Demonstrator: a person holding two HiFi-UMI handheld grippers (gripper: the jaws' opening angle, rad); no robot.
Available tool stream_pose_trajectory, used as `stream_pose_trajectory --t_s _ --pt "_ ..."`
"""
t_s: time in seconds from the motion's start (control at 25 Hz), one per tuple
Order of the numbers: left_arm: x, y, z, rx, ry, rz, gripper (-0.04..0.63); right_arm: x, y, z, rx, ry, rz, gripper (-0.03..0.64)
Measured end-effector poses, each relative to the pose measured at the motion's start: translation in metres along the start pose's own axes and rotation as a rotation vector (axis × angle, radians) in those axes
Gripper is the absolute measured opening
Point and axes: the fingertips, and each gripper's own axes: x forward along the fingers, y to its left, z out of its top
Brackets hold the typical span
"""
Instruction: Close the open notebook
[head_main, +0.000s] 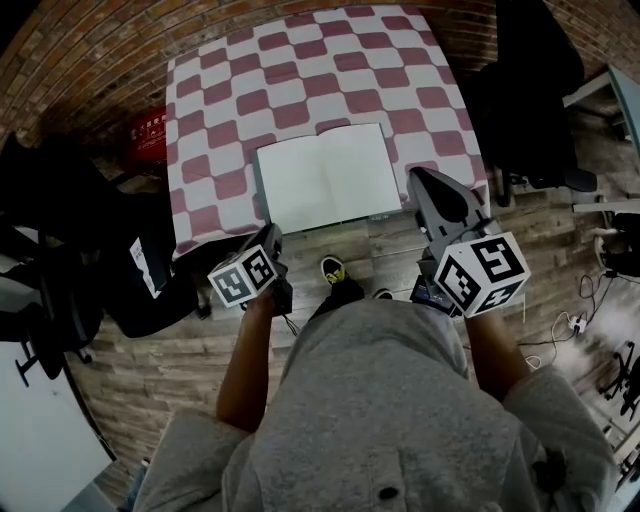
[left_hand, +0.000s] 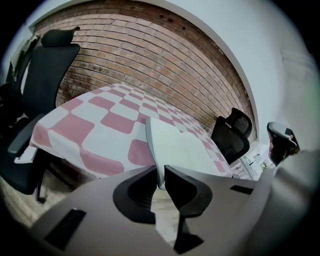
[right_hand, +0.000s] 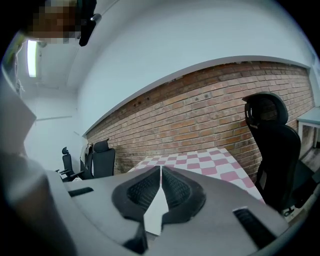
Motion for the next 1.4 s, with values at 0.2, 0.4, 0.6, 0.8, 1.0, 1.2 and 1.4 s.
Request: stream_pose_trajectory --t_s 0.2,0.4,0.6,0.8,1.0,1.2,1.4 --pt "-0.007 -0.008 0.0 0.009 -0.029 0.003 0.054 -0.016 -0.009 0.001 0.016 -0.024 -0.009 0.034" --pt "-0.018 -0.032 0.012 0.056 -0.066 -0.022 0.054 -0.025 -0.013 0.002 0.027 -0.043 -0.009 0.032" --pt "-0.025 -0.056 0.022 0.099 -0.098 -0.055 0.054 -0.031 -0.016 0.005 0.034 -0.065 -0.012 0.033" --pt "-0.029 -0.097 0.032 0.231 -0.121 -0.116 0.054 -0.041 -0.024 0.01 0.038 -0.08 -0.035 0.033" --pt "-0.026 -0.135 0.035 0.31 -0.129 -0.202 0.054 -0.055 -0.034 0.012 0.039 -0.096 -0.074 0.034" --pt "-0.017 -0.165 0.031 0.378 -0.118 -0.27 0.054 -0.073 -0.049 0.011 0.043 -0.107 -0.123 0.032" --pt "-0.002 -0.196 0.022 0.438 -0.082 -0.325 0.051 -0.092 -0.063 0.011 0.051 -0.118 -0.178 0.034"
